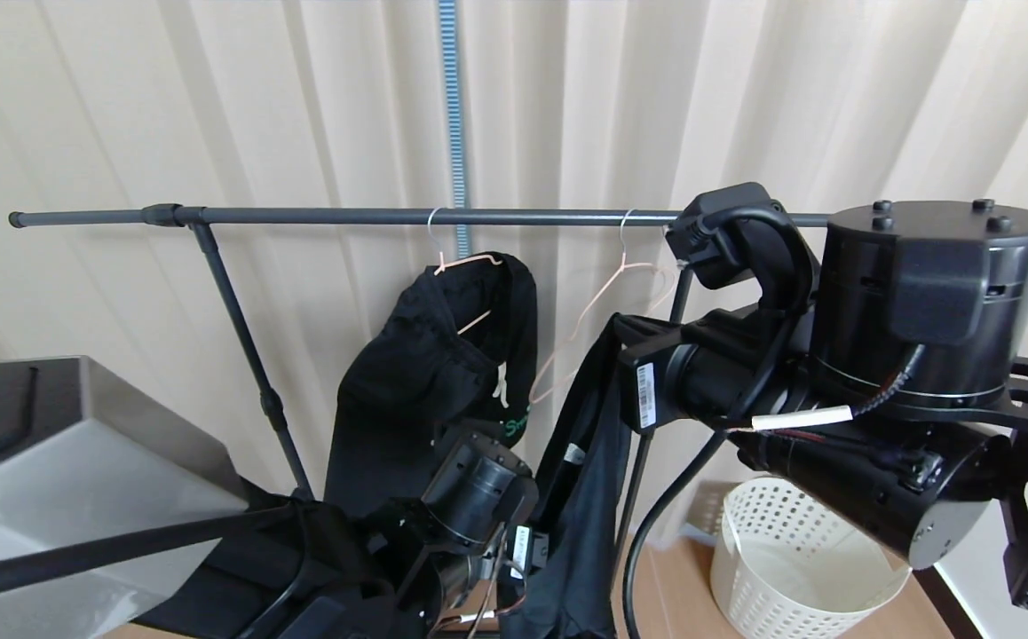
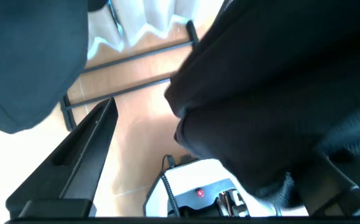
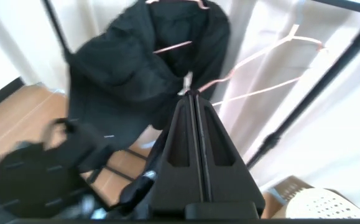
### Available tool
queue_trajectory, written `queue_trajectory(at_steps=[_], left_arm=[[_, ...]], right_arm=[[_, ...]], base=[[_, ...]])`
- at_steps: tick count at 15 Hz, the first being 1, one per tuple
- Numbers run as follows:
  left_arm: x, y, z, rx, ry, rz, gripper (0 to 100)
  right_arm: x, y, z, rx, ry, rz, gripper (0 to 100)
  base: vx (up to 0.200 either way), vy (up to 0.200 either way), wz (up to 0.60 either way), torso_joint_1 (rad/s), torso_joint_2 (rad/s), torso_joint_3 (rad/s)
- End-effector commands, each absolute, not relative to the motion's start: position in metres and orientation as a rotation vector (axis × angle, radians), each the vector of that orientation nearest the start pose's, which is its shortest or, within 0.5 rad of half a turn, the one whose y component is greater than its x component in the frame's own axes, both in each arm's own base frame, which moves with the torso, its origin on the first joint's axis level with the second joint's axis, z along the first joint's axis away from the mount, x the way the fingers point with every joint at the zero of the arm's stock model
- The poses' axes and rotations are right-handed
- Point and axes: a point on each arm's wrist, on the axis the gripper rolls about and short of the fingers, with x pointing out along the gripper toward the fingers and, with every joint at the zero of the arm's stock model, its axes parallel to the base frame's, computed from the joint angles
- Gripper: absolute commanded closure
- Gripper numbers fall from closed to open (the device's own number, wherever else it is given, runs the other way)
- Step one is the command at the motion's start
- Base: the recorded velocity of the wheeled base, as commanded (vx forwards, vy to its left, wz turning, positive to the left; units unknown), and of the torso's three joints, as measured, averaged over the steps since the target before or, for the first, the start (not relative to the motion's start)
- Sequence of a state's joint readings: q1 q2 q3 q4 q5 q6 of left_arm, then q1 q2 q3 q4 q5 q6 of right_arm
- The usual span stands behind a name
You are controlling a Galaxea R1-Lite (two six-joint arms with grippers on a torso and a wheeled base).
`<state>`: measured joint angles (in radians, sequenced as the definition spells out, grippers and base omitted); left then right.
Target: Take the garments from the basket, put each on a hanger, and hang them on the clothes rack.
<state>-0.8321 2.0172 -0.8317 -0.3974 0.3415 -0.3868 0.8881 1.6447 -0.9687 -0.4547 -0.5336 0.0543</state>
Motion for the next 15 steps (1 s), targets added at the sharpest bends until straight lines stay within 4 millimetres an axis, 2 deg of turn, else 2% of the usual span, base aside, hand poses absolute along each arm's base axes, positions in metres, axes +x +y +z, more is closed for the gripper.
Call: queue_trajectory(at_steps=[1, 2, 3, 6, 8, 12, 15], left_arm=[[0.222, -0.236, 0.083, 0.066, 0.697, -0.343, 0], [0.221, -0.235, 0.085, 0.064, 0.693, -0.344, 0], [0.217, -0.235, 0.089, 0.065, 0.683, -0.350, 100], [0.210, -0.234, 0.100, 0.065, 0.649, -0.361, 100], [0.207, -0.228, 0.118, 0.083, 0.609, -0.379, 100], [0.229, -0.209, 0.171, 0.064, 0.549, -0.317, 100], [0.239, -0.206, 0.201, 0.060, 0.558, -0.305, 100]], right_arm=[[0.211, 0.225, 0.224, -0.095, 0.185, 0.314, 100], [0.213, 0.224, 0.223, -0.097, 0.187, 0.307, 100], [0.218, 0.220, 0.224, -0.093, 0.186, 0.287, 100], [0.228, 0.214, 0.223, -0.092, 0.188, 0.250, 100], [0.236, 0.207, 0.221, -0.113, 0.194, 0.218, 100], [0.241, 0.191, 0.215, -0.216, 0.211, 0.184, 100], [0.231, 0.183, 0.209, -0.304, 0.227, 0.193, 100]], base=[[0.000, 0.000, 0.00, 0.000, 0.00, 0.000], [0.000, 0.000, 0.00, 0.000, 0.00, 0.000], [0.000, 0.000, 0.00, 0.000, 0.00, 0.000], [0.000, 0.000, 0.00, 0.000, 0.00, 0.000], [0.000, 0.000, 0.00, 0.000, 0.00, 0.000], [0.000, 0.000, 0.00, 0.000, 0.00, 0.000], [0.000, 0.000, 0.00, 0.000, 0.00, 0.000]])
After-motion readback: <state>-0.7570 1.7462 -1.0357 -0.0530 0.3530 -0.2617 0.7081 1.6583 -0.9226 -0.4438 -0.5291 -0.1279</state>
